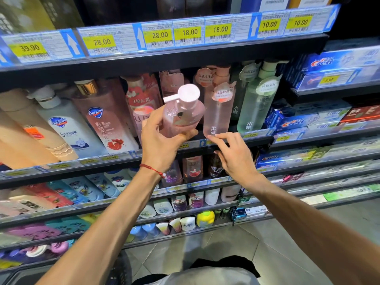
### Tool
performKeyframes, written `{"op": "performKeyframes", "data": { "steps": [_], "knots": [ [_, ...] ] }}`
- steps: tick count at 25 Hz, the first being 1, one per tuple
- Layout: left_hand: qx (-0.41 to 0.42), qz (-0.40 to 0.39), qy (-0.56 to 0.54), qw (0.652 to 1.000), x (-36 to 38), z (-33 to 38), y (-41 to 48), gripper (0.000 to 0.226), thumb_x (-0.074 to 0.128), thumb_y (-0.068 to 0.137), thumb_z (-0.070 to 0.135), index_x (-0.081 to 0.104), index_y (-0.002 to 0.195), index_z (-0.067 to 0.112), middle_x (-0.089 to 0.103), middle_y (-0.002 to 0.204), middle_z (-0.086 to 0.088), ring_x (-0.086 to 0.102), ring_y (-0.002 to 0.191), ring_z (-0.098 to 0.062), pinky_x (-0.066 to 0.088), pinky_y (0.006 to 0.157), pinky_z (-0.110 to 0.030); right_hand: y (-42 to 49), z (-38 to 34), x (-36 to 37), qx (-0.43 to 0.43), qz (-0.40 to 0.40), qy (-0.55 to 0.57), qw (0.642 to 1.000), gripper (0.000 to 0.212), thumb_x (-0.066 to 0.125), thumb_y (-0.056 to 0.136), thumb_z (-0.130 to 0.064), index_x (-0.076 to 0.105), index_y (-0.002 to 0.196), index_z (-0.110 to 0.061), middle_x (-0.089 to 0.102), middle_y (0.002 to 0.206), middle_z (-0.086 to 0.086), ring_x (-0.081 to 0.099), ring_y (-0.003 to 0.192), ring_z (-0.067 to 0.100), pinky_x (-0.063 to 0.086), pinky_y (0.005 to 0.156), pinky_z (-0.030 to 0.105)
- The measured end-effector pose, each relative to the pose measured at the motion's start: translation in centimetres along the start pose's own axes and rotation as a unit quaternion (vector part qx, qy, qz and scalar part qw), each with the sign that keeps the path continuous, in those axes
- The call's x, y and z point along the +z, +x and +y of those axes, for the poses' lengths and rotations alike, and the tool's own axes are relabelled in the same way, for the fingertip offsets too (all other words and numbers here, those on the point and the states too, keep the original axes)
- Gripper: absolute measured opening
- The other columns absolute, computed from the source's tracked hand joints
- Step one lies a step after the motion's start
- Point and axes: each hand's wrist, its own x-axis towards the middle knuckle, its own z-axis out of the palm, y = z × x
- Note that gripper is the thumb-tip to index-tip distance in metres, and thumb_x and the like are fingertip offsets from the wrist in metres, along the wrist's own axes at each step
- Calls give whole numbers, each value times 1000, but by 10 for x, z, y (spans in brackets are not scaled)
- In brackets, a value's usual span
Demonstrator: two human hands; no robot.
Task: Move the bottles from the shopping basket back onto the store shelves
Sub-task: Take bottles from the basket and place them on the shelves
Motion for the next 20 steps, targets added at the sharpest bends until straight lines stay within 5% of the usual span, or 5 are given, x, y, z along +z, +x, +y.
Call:
{"op": "performKeyframes", "data": {
  "steps": [3, 6, 8, 16, 20],
  "knots": [
    [-31, 10, -5, 999, 10, -18, -1, 74, 95, 58, 51, 68, 124, 32, 71, 121, 6, 59, 123, -27, 51, 104, -50, 0, -1, 0, 1, 9, -2, 1000, 54, 75, 90, -1, 62, 141, -12, 63, 121, 11, 52, 107, 26, 55, 82, 38],
    [-60, 5, -45, 997, 15, -30, -2, 66, 97, 62, 20, 68, 121, 13, 73, 114, 3, 66, 112, -14, 56, 98, -36, -1, 0, 1, -1, 13, -3, 1000, 54, 75, 90, -1, 62, 141, -13, 63, 121, 11, 52, 108, 26, 55, 81, 37],
    [-54, 3, -46, 997, 15, -29, 1, 65, 93, 64, 4, 63, 122, 15, 72, 113, 6, 67, 108, -9, 55, 95, -28, -2, -1, 3, 2, 15, -3, 1000, 54, 75, 90, -1, 62, 142, -13, 63, 122, 11, 51, 109, 25, 55, 81, 37],
    [-27, 22, 33, 999, 31, -20, 4, 60, 89, 74, 33, 57, 123, 21, 72, 112, 10, 68, 106, -11, 54, 100, -37, -3, 1, 6, -2, 27, -2, 1000, 56, 76, 89, 0, 62, 142, -12, 64, 123, 12, 51, 115, 26, 55, 86, 37],
    [-13, 31, 107, 994, 33, -14, 11, 58, 87, 75, 41, 58, 121, 20, 72, 112, 12, 67, 104, -9, 42, 86, -5, -4, 2, 9, 0, 29, 0, 1000, 57, 76, 89, 0, 61, 143, -12, 63, 123, 12, 50, 116, 27, 55, 88, 38]
  ]
}}
